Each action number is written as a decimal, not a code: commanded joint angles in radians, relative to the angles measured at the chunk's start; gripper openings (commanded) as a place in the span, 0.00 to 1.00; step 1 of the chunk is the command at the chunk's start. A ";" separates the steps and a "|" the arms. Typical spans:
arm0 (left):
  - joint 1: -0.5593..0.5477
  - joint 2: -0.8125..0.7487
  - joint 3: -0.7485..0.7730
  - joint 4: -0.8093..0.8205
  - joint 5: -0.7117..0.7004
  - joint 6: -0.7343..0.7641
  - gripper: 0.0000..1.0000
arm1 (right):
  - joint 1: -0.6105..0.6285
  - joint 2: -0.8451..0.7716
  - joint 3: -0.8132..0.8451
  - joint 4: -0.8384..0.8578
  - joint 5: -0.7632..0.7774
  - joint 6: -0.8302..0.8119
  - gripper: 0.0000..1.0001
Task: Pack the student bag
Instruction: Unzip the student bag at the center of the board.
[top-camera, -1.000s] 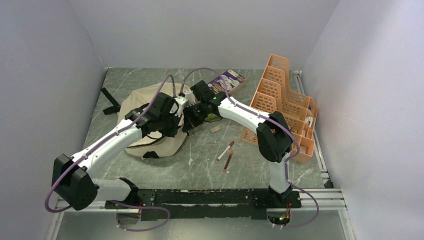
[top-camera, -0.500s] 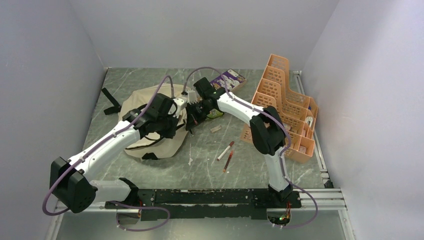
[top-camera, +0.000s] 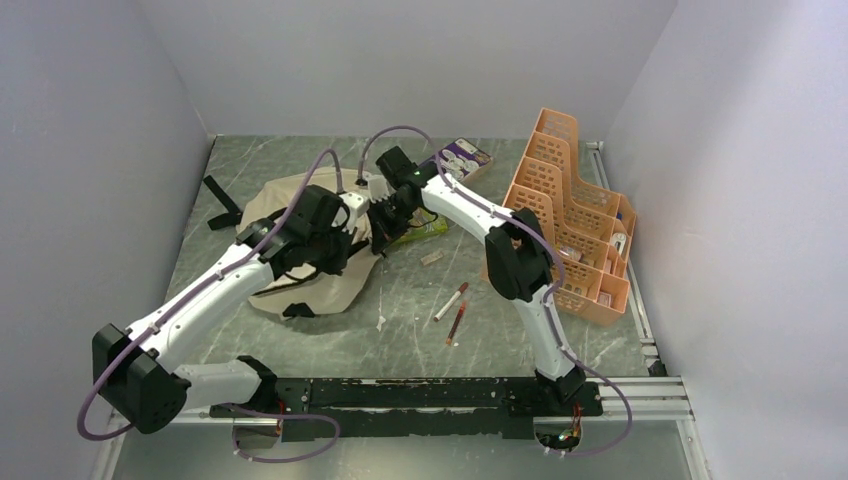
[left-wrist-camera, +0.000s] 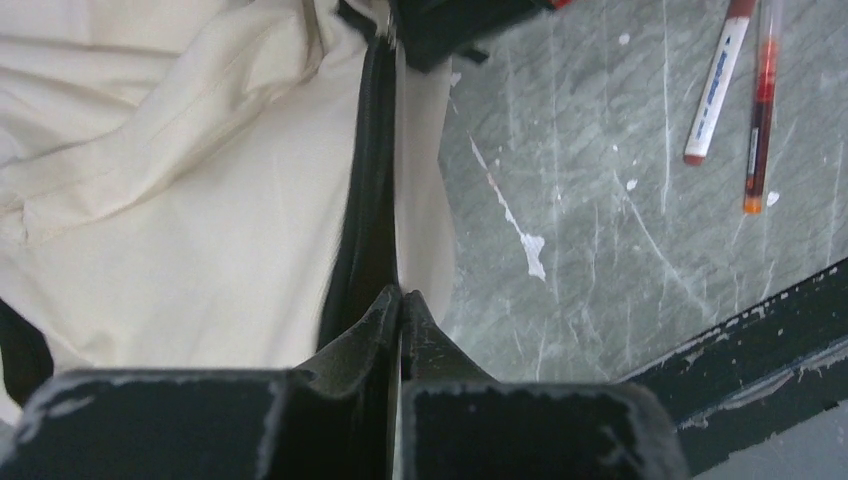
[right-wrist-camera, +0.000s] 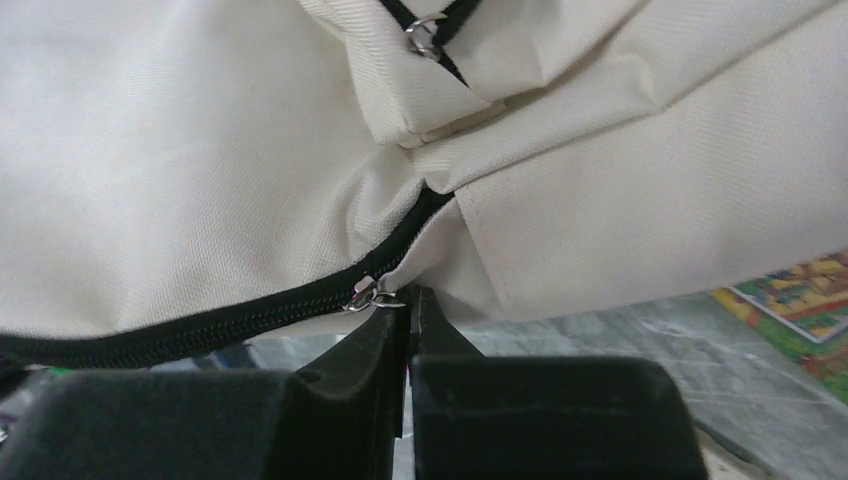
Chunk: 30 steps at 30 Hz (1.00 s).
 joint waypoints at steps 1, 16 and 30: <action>-0.007 -0.075 0.059 -0.177 0.008 -0.016 0.05 | -0.054 0.072 0.019 -0.052 0.229 -0.060 0.07; -0.008 -0.063 0.030 -0.143 0.015 -0.013 0.05 | -0.056 -0.100 -0.279 0.201 -0.006 -0.018 0.00; -0.010 -0.051 -0.033 0.096 0.174 -0.003 0.55 | -0.056 -0.239 -0.367 0.286 -0.110 -0.008 0.00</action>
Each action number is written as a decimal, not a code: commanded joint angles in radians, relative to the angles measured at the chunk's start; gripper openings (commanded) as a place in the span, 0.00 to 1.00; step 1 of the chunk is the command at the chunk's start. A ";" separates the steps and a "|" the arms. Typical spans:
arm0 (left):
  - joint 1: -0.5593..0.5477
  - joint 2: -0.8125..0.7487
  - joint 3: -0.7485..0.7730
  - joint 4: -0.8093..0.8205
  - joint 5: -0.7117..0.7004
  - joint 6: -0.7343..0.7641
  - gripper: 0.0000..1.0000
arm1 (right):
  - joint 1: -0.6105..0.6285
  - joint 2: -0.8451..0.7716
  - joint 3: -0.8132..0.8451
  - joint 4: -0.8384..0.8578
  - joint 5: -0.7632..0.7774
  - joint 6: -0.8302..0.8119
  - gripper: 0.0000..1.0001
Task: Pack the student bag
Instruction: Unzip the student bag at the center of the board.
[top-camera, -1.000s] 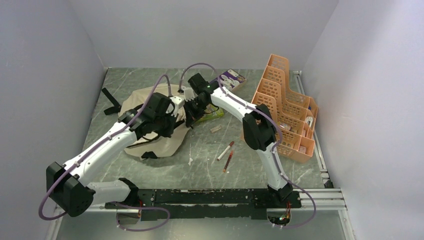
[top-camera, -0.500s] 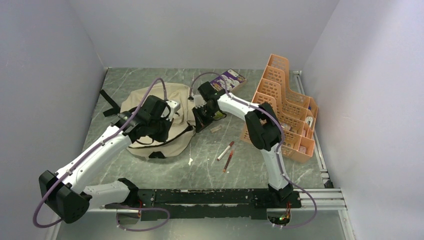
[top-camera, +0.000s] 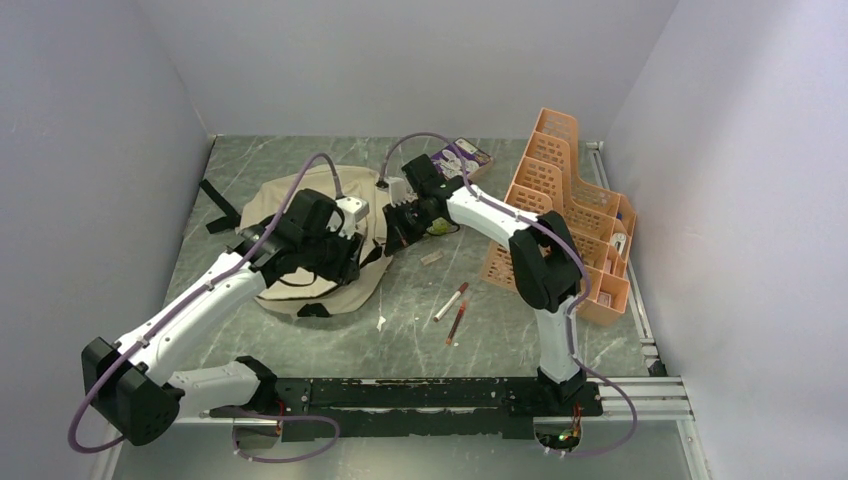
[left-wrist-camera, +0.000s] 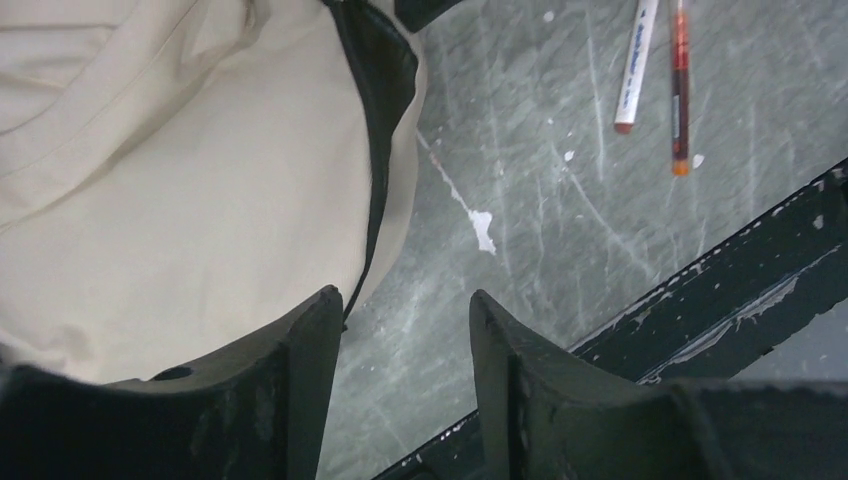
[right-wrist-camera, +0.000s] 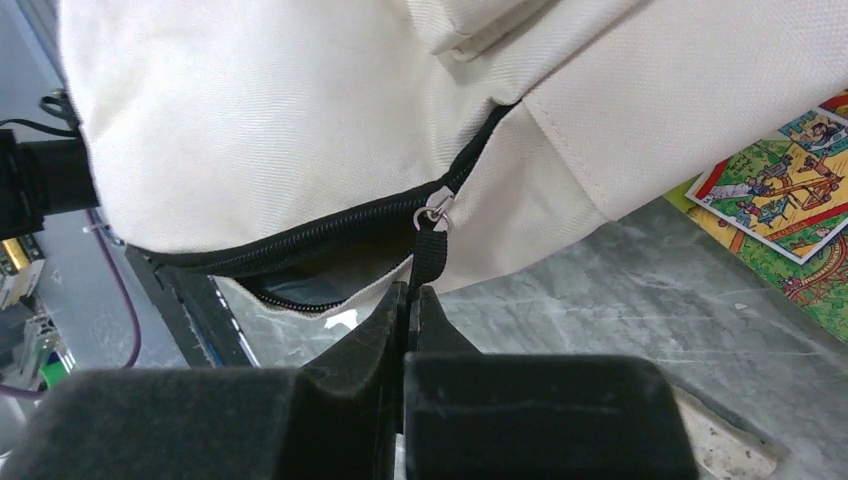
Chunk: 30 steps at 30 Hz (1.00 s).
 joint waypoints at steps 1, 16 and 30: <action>-0.011 0.026 -0.017 0.138 0.081 0.006 0.55 | -0.004 -0.061 -0.017 0.033 -0.050 0.006 0.00; -0.119 0.184 -0.030 0.260 -0.011 0.049 0.53 | -0.016 -0.205 -0.148 0.094 -0.091 0.038 0.00; -0.157 0.247 -0.041 0.329 -0.178 0.035 0.52 | -0.019 -0.213 -0.168 0.115 -0.122 0.053 0.00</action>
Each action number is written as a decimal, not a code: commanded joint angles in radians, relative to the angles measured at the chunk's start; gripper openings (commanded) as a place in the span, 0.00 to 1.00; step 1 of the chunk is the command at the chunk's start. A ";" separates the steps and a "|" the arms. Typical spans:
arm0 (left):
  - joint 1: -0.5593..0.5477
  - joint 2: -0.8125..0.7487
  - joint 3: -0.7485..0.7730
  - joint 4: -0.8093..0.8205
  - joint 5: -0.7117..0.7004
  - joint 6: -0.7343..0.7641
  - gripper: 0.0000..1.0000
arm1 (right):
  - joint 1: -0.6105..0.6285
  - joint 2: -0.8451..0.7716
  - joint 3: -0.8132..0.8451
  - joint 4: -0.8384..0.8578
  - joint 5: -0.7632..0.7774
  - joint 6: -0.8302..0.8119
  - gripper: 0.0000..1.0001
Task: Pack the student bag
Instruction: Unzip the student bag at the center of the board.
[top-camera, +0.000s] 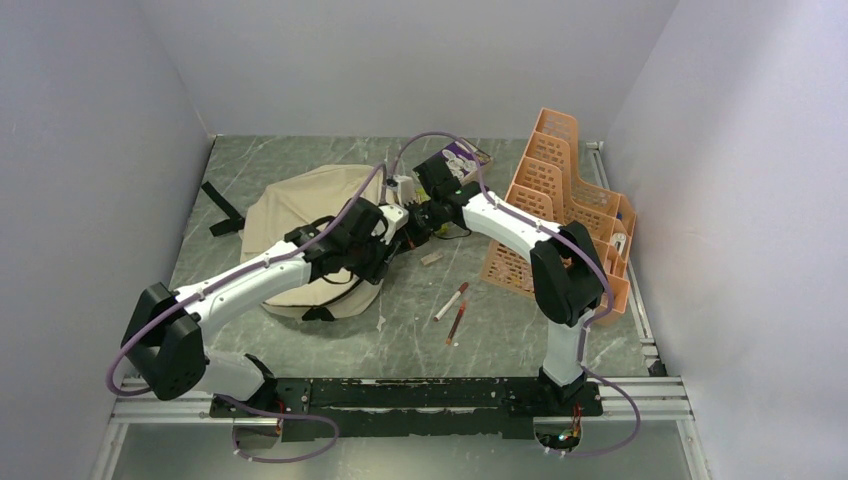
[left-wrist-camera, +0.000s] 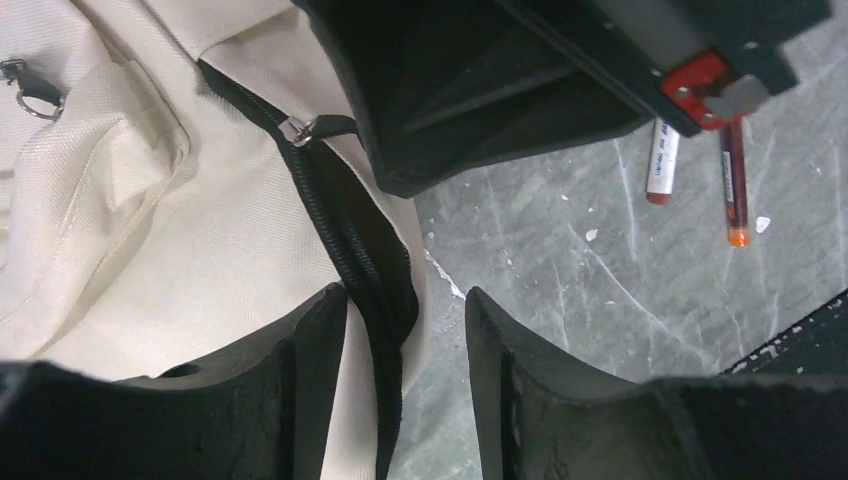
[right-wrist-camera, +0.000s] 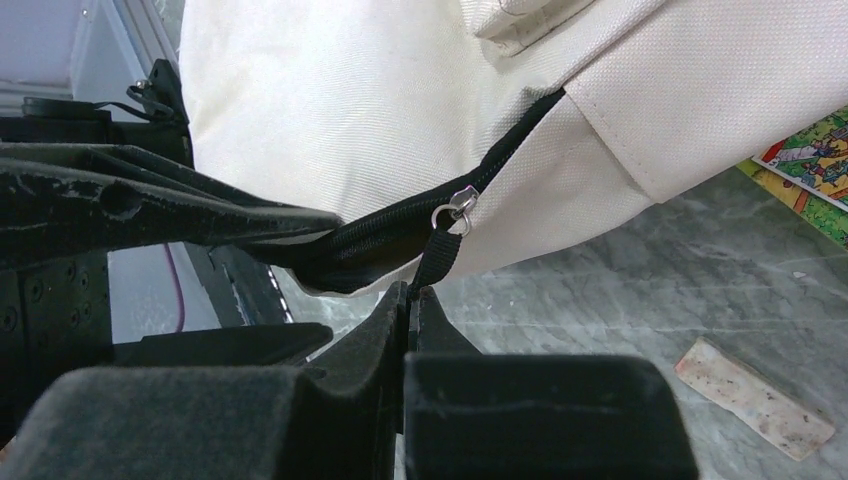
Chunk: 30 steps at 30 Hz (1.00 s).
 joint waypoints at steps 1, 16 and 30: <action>-0.009 0.015 -0.021 0.063 -0.069 0.004 0.51 | -0.009 -0.046 -0.024 0.029 -0.044 0.019 0.00; -0.031 -0.019 -0.099 -0.051 -0.020 -0.050 0.05 | -0.021 0.019 0.039 -0.013 0.075 0.027 0.00; -0.034 -0.067 -0.108 -0.073 0.017 -0.071 0.05 | -0.024 0.164 0.186 0.040 0.177 0.067 0.00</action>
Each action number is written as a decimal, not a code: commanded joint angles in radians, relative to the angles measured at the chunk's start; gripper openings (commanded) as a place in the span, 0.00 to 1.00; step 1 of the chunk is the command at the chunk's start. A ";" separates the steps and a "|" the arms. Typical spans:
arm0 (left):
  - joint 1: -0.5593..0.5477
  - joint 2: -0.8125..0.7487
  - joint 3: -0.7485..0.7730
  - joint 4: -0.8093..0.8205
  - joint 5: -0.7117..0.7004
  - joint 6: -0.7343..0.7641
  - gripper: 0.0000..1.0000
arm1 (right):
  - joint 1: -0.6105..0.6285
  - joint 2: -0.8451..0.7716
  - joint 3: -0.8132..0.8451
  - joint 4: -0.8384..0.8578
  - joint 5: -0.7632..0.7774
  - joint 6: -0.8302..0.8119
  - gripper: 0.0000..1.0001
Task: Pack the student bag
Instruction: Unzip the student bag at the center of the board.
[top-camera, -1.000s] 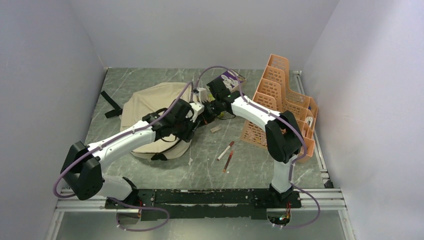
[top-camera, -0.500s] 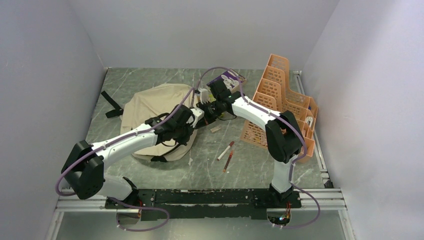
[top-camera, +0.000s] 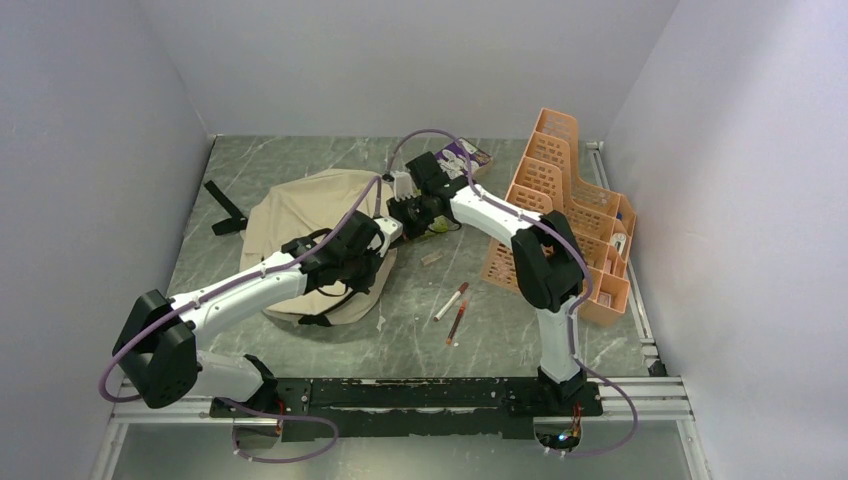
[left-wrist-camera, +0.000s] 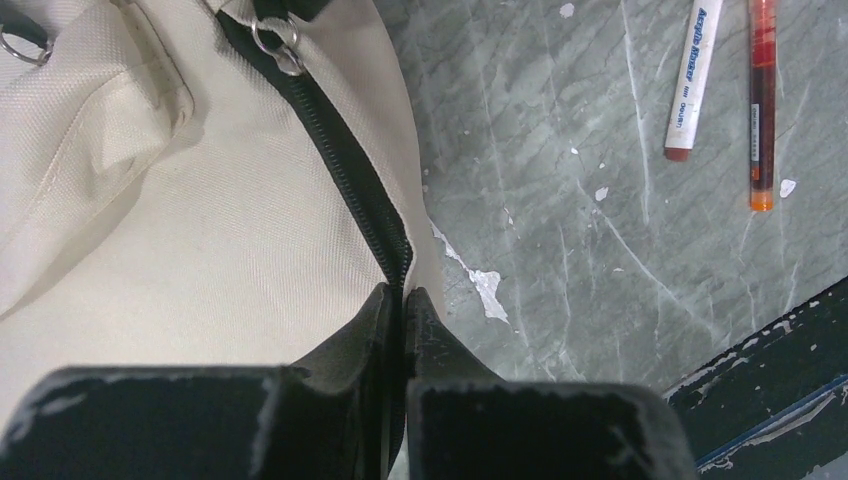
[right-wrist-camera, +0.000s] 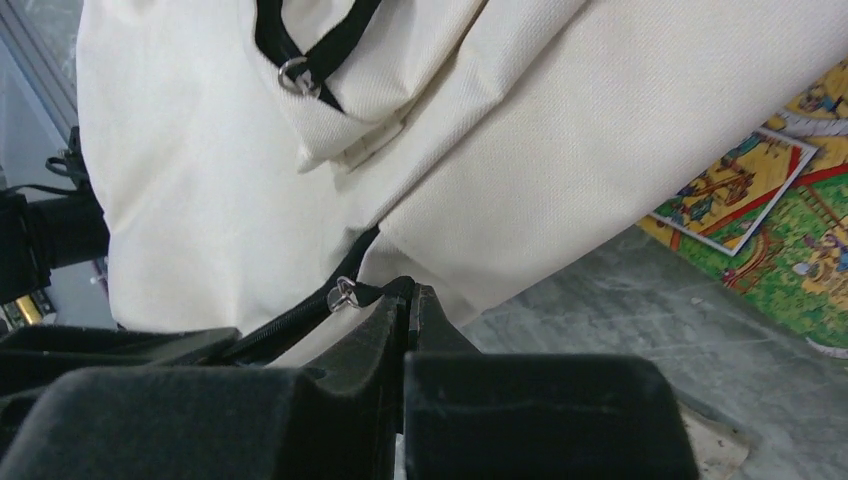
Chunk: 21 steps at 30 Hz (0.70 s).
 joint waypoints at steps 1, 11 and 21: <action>-0.016 -0.019 -0.008 -0.078 0.046 -0.018 0.05 | -0.016 0.038 0.087 0.059 0.063 0.022 0.00; -0.026 -0.021 -0.009 -0.079 0.046 -0.019 0.05 | -0.018 0.133 0.230 0.057 0.144 0.053 0.00; -0.029 -0.017 0.018 -0.118 -0.060 -0.075 0.19 | -0.019 0.115 0.187 0.127 0.133 0.046 0.00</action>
